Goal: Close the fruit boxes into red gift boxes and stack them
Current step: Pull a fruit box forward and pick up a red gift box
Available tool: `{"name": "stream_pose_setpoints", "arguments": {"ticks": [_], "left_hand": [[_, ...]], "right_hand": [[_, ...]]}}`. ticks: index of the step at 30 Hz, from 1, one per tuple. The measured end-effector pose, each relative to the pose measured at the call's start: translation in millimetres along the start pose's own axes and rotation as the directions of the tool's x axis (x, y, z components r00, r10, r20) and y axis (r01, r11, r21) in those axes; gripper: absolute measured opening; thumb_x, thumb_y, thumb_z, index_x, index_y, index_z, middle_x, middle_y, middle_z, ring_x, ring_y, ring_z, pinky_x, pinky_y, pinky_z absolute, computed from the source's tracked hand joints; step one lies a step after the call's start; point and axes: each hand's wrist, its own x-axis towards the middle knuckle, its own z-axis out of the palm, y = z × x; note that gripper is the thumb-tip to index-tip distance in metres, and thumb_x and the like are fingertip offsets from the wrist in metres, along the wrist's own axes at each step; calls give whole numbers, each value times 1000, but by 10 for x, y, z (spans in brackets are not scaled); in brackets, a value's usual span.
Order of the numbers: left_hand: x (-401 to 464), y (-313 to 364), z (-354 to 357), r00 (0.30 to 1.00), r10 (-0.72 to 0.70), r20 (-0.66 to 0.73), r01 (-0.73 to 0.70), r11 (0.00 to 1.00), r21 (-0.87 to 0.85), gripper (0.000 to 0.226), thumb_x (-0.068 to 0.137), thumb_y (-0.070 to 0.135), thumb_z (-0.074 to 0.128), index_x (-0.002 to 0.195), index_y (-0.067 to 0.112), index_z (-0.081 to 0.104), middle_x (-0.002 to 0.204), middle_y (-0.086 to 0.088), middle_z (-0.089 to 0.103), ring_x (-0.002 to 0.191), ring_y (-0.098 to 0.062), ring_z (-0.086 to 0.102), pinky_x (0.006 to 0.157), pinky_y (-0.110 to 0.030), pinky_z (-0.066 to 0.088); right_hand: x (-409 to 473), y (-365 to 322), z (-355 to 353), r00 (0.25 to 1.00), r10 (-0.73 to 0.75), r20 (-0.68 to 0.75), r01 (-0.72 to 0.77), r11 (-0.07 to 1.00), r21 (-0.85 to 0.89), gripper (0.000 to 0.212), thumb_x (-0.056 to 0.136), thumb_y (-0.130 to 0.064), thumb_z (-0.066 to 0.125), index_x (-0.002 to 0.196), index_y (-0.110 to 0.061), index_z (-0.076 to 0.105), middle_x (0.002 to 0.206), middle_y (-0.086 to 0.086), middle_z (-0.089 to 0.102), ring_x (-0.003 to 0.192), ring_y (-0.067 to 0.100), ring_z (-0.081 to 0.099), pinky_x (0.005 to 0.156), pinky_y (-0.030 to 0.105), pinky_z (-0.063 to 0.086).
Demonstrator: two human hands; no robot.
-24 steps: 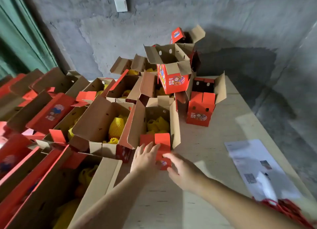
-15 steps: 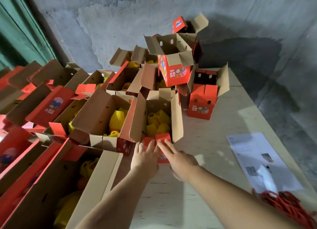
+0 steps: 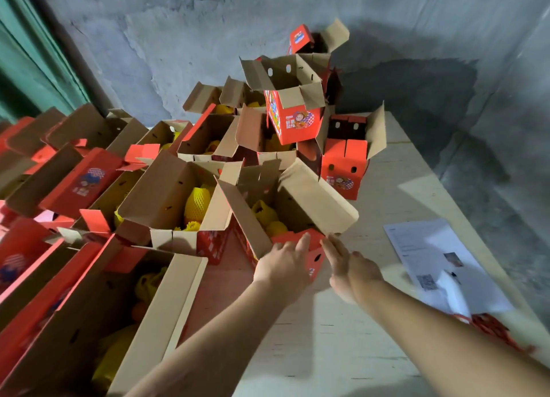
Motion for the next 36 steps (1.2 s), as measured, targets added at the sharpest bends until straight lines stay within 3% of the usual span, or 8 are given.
{"name": "stream_pose_setpoints", "arguments": {"ticks": [4,13,19,23,27,30,33,36], "left_hand": [[-46,-527,25,992,-110,-62,123,955,271,72,97,52,58,159,32,26,166,-7,24,154,-46,14,126,-64,2],[-176,-585,493,993,-84,85,103,961,-256,84,99,30,58,165,37,7,170,3,-12,138,-46,48,98,-52,53],[-428,339,568,968,131,216,-116,990,-80,77,105,45,42,167,26,0,169,-24,17,134,-44,52,101,-49,49],[-583,160,545,985,153,-83,-169,956,-239,64,98,45,49,159,41,29,137,10,63,122,-24,60,96,-35,47],[-565,-585,706,883,-244,-400,140,952,-273,61,96,40,62,152,31,42,150,-2,47,135,-30,44,112,-48,37],[-574,-855,870,774,-577,-262,372,749,-549,92,86,55,75,158,36,21,162,-4,20,148,-38,23,119,-59,28],[-514,-815,914,727,-685,-51,252,335,-908,108,81,59,80,161,37,11,161,-6,26,149,-33,29,119,-56,34],[-506,-728,872,655,-753,57,117,26,-993,79,89,61,71,155,36,34,146,1,51,138,-27,49,115,-54,42]], "right_hand": [[7,-122,114,989,-8,-150,3,999,-34,82,97,-13,53,154,-29,-4,171,-5,-14,86,31,57,62,34,43],[-47,-171,125,978,-34,-205,43,998,37,82,90,2,53,145,-50,22,157,2,16,84,27,49,62,36,40],[-32,654,111,975,-5,-221,52,977,206,79,97,-1,41,157,-50,28,170,-25,0,126,24,56,88,35,51],[2,614,125,961,209,-179,-70,814,576,57,105,-28,41,158,-47,33,123,4,69,86,20,67,61,25,42],[-94,437,311,965,187,-183,-61,840,539,76,104,-51,45,165,-37,3,163,0,28,112,31,63,81,35,51],[-78,453,383,954,175,-245,-59,907,417,78,104,-53,42,164,-33,-3,163,1,21,104,33,64,77,38,54],[-48,444,395,955,163,-246,-72,937,342,79,104,-53,40,164,-31,-6,156,4,26,96,32,62,68,33,45],[-34,442,397,950,178,-255,-92,944,318,79,103,-51,40,164,-31,-6,151,5,28,88,30,59,66,34,47]]}}
